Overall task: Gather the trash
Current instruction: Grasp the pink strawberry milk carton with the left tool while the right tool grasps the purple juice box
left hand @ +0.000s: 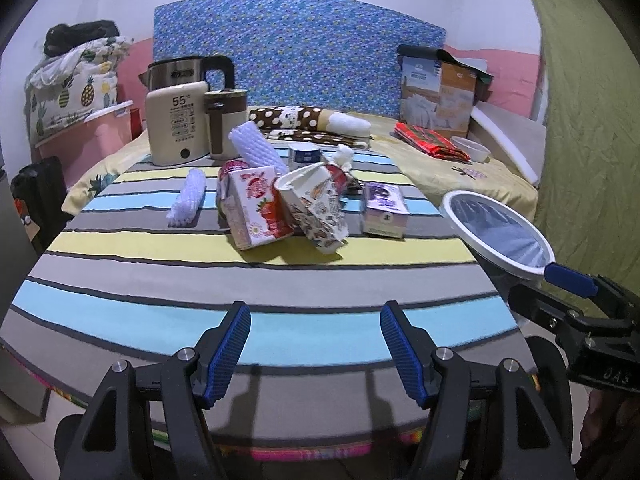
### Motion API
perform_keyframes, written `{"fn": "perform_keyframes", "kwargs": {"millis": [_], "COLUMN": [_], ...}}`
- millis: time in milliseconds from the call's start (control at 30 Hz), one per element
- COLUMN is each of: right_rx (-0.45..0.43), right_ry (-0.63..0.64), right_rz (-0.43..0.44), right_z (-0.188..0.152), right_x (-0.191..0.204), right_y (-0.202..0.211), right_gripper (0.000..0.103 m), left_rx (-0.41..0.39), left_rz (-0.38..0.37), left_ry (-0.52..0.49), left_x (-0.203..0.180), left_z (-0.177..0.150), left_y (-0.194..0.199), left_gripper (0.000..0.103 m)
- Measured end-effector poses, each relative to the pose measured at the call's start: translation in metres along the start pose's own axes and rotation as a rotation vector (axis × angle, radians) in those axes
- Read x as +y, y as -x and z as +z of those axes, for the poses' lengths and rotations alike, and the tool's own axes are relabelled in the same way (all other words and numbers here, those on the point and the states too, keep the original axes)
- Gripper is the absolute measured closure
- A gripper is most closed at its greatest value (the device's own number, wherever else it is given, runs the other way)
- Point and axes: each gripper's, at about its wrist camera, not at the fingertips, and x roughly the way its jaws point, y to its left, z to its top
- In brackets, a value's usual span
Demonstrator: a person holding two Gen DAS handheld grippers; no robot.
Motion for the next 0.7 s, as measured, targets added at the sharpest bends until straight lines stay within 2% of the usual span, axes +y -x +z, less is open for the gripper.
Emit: {"fn": "perform_keyframes", "kwargs": {"millis": [400,700], "right_rx": [0.027,0.054], "right_ry": [0.013,-0.006], "right_rz": [0.033,0.023], "right_z": [0.031,0.052], "right_x": [0.007,0.009], "right_y": [-0.043,-0.078], "right_gripper": [0.016,0.016], "left_rx": [-0.003,0.02], "left_rz": [0.068,0.051], "left_ry": [0.051,0.095], "left_x": [0.04,0.065], "left_z": [0.039,0.059], "left_y": [-0.049,-0.084], "left_gripper": [0.036,0.036]}}
